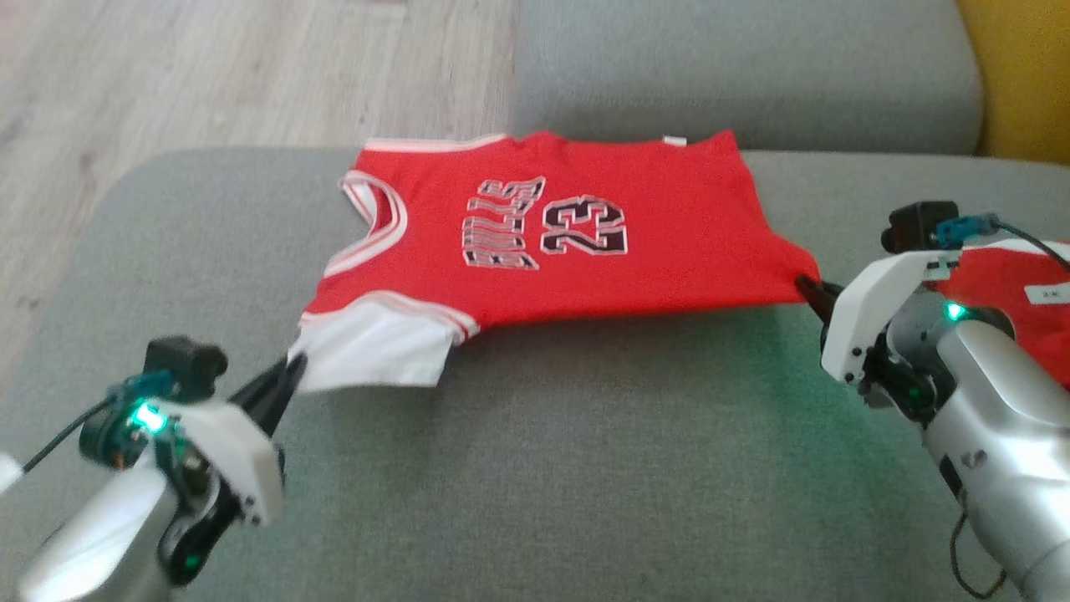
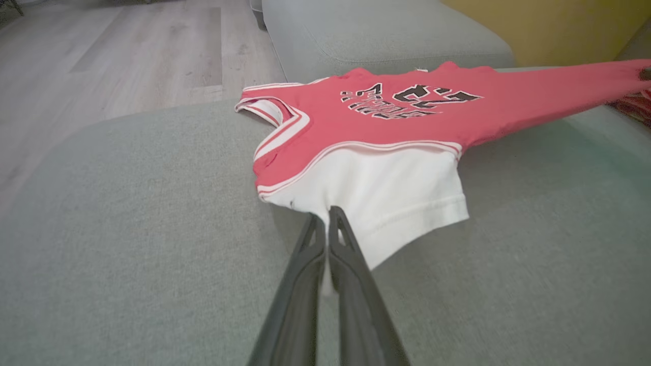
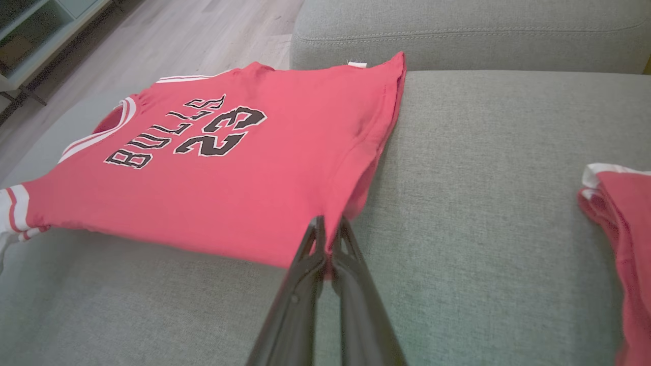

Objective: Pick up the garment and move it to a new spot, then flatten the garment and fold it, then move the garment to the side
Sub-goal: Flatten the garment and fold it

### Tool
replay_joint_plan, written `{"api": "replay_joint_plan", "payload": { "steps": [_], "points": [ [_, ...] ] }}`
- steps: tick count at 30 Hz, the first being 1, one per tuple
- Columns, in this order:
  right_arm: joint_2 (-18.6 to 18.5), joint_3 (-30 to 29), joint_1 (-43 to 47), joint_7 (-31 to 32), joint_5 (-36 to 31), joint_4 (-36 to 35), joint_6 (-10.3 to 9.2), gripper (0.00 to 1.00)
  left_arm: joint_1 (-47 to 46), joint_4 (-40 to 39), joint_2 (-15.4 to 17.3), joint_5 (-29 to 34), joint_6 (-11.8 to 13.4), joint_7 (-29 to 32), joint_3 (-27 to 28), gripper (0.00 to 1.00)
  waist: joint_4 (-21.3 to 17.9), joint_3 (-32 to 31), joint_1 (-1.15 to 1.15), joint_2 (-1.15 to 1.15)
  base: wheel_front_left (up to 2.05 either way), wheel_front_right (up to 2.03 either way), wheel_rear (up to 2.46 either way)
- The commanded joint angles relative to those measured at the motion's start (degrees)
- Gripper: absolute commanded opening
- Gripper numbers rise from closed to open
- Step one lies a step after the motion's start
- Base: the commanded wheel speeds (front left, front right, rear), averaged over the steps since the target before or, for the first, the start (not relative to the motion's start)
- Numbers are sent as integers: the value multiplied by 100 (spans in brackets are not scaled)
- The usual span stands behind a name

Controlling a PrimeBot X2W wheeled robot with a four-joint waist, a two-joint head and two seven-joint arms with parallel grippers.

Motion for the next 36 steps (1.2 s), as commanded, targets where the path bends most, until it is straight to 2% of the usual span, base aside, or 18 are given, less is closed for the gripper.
{"api": "replay_joint_plan", "payload": {
  "steps": [1, 7, 15, 20, 27, 31, 36],
  "points": [
    [-159, 119, 37, 69, 193, -288, -4, 0, -45, -480, 515, -215, 10, 178, 195, 0, -28, -199, 1, 0, 0, 0, 0],
    [-331, 245, 317, 154, 585, -628, -4, 0, 484, -1265, 1051, -599, 48, 497, 272, 0, -111, -410, 1, 0, 0, 0, 0],
    [-695, 435, 1039, 426, 1095, -1442, -4, 0, 1321, -2487, 1651, -933, 414, 741, 381, 0, -217, -743, 1, 0, 0, 0, 0],
    [-972, 322, 1529, 648, 1352, -2092, -4, 0, 1745, -3173, 1926, -1125, 659, 923, 403, 0, -254, -827, 1, 0, 0, 0, 0],
    [-999, -80, 1880, 704, 1222, -2567, -4, 0, 1785, -3429, 1955, -1035, 960, 907, 455, 0, -310, -760, 1, 0, 0, 0, 0],
    [-803, -328, 1856, 849, 982, -2635, -4, 0, 1538, -3221, 1873, -926, 938, 1016, 395, 0, -350, -647, 1, 0, 0, 0, 0],
    [-535, -513, 1689, 1093, 707, -2597, -4, 0, 1088, -2855, 1807, -709, 786, 1222, 279, 0, -388, -491, 1, 0, 0, 0, 0]
  ]
}}
